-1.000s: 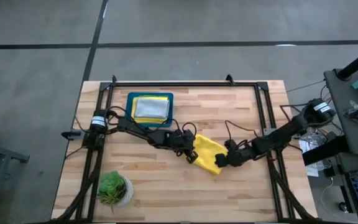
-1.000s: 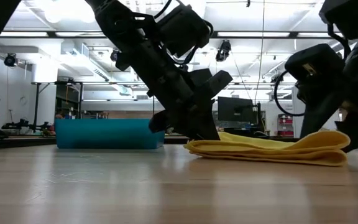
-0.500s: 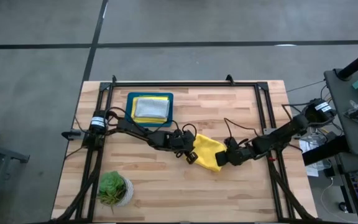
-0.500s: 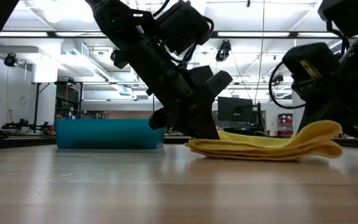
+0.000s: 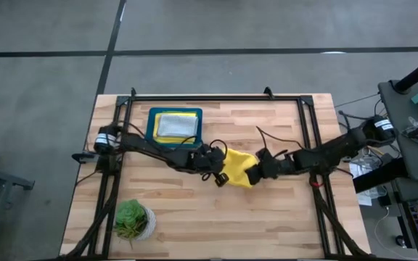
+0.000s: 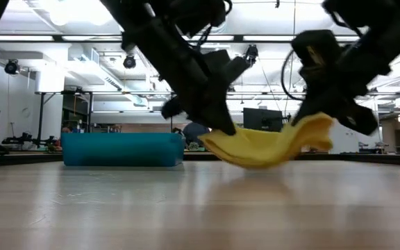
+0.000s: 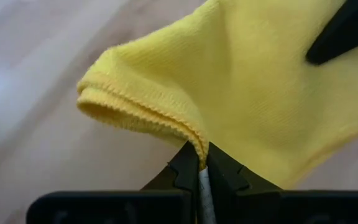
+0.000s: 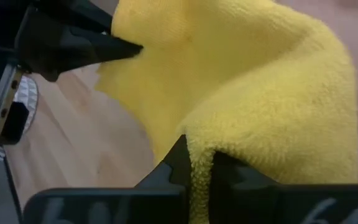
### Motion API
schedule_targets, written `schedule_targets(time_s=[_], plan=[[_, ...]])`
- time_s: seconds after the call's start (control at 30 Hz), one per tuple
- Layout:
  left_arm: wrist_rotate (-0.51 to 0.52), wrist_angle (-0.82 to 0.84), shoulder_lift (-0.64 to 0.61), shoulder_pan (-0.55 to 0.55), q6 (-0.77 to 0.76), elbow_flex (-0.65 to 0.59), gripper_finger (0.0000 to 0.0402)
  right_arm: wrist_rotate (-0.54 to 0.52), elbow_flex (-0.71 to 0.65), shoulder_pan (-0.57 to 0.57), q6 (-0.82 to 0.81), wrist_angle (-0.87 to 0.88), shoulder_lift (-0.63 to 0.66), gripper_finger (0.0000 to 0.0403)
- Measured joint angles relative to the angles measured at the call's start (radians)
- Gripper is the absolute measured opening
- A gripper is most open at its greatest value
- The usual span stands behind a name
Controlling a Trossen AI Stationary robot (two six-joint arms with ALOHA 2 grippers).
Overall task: Fold microfiber towels
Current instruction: Put the yellow microfiber towel into the blue bin
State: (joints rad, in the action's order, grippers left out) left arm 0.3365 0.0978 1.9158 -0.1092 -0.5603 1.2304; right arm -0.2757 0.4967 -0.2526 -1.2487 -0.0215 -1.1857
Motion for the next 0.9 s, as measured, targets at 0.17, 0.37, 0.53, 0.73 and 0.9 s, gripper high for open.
schedule_targets(time_s=[0.17, 0.37, 0.53, 0.73, 0.9], plan=[[0.103, 0.133, -0.077, 0.003, 0.008, 0.000, 0.0001, 0.059, 0.079, 0.119, 0.204, 0.025, -0.002, 0.0013], [0.203, 0.260, -0.190, 0.018, 0.051, 0.000, 0.0000, 0.164, 0.197, 0.277, 0.460, 0.025, -0.013, 0.0013], [0.274, 0.359, -0.275, 0.047, 0.071, 0.000, 0.0000, 0.239, 0.301, 0.377, 0.620, 0.024, -0.062, 0.0013], [0.326, 0.531, -0.352, 0.085, 0.069, 0.000, 0.0000, 0.281, 0.449, 0.446, 0.786, 0.028, -0.193, 0.0013], [0.326, 0.678, -0.390, 0.123, 0.037, 0.000, 0.0000, 0.286, 0.620, 0.488, 0.913, 0.069, -0.351, 0.0013]])
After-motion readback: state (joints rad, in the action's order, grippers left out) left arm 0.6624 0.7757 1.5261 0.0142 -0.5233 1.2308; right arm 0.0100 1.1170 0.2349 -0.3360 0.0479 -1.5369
